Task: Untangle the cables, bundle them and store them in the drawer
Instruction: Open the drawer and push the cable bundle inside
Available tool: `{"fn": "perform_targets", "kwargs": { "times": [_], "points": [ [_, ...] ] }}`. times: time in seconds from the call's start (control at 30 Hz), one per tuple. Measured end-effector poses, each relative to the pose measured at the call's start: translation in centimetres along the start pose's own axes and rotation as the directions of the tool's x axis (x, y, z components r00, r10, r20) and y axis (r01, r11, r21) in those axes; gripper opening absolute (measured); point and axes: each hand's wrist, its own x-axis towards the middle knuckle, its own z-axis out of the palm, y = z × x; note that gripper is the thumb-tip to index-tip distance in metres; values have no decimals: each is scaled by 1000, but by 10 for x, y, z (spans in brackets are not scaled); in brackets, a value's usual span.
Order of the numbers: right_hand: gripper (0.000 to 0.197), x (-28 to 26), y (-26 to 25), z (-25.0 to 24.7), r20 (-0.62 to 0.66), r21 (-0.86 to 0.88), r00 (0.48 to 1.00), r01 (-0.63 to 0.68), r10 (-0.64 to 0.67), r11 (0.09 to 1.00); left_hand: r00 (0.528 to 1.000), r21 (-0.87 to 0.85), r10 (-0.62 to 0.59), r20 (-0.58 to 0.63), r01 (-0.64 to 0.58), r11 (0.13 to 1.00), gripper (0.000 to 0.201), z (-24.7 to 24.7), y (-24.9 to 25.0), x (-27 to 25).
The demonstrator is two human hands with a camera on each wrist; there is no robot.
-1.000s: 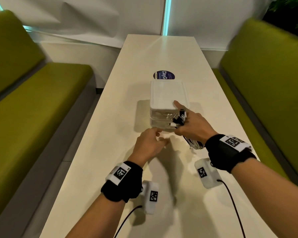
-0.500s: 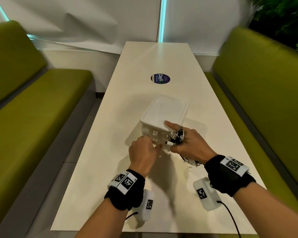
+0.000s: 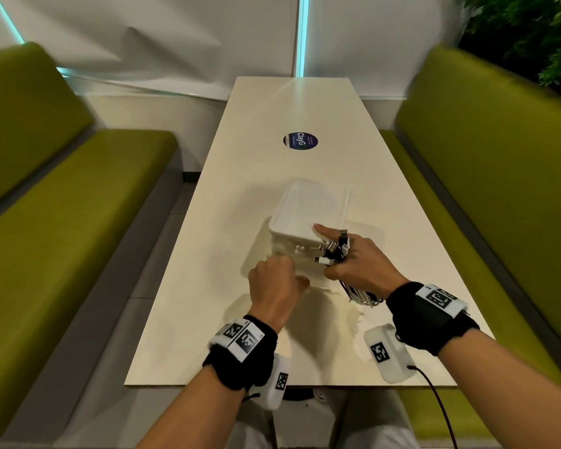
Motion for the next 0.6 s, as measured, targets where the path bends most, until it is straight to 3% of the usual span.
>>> {"fn": "perform_targets", "kwargs": {
  "times": [0.37, 0.53, 0.6],
  "points": [
    [79, -5, 2, -4, -42, 3, 999, -31, 31, 1000, 989, 58, 128, 78, -133, 989, 30, 3, 22, -53],
    [80, -6, 1, -4, -30, -13, 999, -40, 39, 999, 981, -85, 157, -113, -167, 982, 21, -5, 9, -56],
    [80, -5, 0, -5, -33, -22, 999, -41, 40, 999, 980, -23, 190, -51, -192, 981, 27, -4, 1, -54]
  ]
}}
